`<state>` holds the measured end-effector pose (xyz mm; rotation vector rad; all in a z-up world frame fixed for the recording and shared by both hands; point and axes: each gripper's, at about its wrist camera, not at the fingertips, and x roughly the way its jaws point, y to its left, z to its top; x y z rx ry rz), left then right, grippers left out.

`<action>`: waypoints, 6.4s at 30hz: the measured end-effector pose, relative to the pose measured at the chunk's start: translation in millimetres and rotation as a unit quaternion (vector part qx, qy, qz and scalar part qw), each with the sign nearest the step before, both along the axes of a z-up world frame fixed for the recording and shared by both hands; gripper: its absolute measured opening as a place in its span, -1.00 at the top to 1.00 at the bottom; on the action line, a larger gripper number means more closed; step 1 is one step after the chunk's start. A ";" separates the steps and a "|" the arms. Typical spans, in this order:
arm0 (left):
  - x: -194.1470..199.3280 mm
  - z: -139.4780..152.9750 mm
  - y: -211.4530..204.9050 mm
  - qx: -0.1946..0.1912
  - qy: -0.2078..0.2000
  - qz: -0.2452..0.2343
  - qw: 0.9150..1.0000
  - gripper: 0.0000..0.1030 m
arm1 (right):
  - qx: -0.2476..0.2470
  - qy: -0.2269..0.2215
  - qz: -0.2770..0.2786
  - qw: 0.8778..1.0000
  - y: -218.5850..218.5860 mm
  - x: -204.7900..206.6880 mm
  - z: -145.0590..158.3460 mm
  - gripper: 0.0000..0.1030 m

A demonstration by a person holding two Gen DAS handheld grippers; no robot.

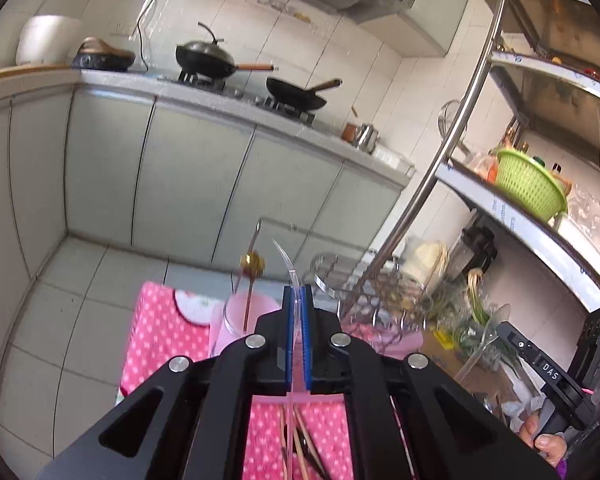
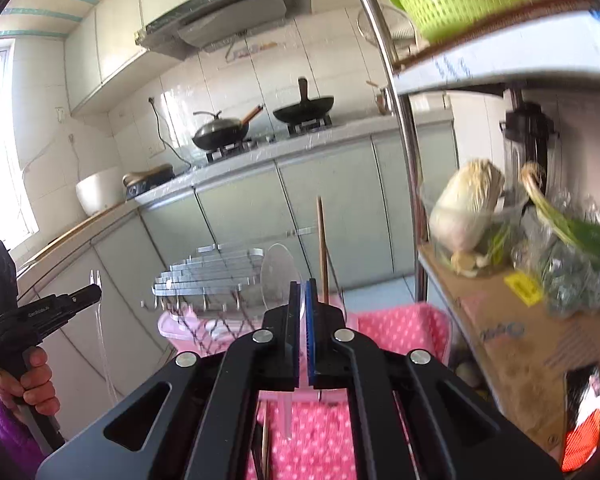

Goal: Organize utensils
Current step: 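Lift the clear fork and clear spoon and carry them over the pink cups, then release the clear fork into a pink cup while the right tool releases the clear spoon, then move both open tools down to the chopsticks lying on the cloth, then grasp a wooden chopstick with the left tool while the right tool grasps another chopstick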

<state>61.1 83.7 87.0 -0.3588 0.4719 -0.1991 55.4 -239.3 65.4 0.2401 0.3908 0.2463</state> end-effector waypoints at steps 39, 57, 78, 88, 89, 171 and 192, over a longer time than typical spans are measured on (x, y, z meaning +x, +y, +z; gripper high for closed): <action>104.1 -23.7 6.5 0.033 -0.100 0.105 0.989 0.95 | 0.014 0.017 -0.029 0.999 -12.1 109.3 -27.1 0.95; 83.7 -75.3 8.4 -0.008 -0.007 0.072 0.997 0.94 | 0.017 0.096 -0.023 0.995 -5.6 108.9 -66.1 0.94; 63.3 -53.5 5.4 -0.007 -0.002 0.057 0.998 0.18 | 0.050 0.120 0.000 0.992 -10.3 105.0 -70.5 0.20; 27.3 -43.4 0.8 -0.004 -0.006 0.044 0.999 0.05 | 0.019 0.099 0.008 0.995 -2.7 64.3 -57.3 0.19; 23.2 -44.3 -1.3 -0.001 -0.003 0.039 0.999 0.05 | 0.014 0.097 0.009 0.995 -1.2 57.3 -57.3 0.19; 21.1 -209.0 49.2 -0.034 0.345 -0.074 0.935 0.91 | -0.038 0.329 0.120 0.936 130.9 94.8 -201.9 0.55; 39.2 -222.0 20.9 0.008 0.366 -0.071 0.928 0.91 | -0.048 0.356 0.045 0.932 54.9 75.5 -211.2 0.88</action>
